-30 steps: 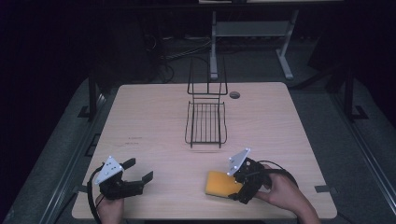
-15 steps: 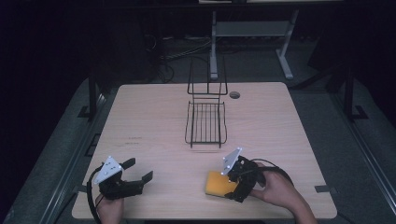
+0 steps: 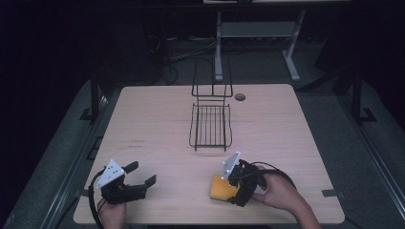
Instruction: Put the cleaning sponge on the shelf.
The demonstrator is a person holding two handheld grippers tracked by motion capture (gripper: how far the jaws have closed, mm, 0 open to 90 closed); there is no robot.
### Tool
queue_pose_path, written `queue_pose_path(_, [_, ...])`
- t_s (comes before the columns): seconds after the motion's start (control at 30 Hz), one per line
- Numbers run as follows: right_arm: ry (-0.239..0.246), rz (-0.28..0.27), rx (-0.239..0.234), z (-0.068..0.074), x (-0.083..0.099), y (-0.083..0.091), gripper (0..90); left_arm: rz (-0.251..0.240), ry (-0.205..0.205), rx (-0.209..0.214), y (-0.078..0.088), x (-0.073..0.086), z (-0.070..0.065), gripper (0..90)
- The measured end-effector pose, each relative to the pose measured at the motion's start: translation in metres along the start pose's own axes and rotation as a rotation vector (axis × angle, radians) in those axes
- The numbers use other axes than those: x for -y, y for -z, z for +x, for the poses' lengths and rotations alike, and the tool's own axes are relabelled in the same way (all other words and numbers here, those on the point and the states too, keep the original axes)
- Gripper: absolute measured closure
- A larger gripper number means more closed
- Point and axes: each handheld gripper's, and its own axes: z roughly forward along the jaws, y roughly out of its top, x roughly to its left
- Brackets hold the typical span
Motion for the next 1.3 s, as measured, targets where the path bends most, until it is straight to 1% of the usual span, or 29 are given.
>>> queue_pose_path(0.4, [0.007,0.017,-0.01,-0.002,-0.003,-0.006,13.7,-0.002,0.0,0.0,0.001,0.0,0.001,12.8])
queue_pose_path(0.63, [0.01,0.036,-0.008,-0.003,-0.004,-0.012,13.7,-0.002,0.0,0.0,0.001,0.0,0.0,12.8])
queue_pose_path(0.73, [0.011,0.035,-0.004,-0.003,-0.005,-0.013,13.7,-0.002,0.001,0.001,0.001,0.0,0.0,12.8])
queue_pose_path(0.9, [0.01,0.042,-0.012,-0.003,-0.005,-0.019,13.7,-0.002,0.0,0.0,0.001,0.0,0.001,12.8])
queue_pose_path(1.3, [0.009,0.057,-0.002,-0.003,-0.005,-0.025,14.0,-0.004,0.003,0.002,0.001,0.0,0.001,12.8])
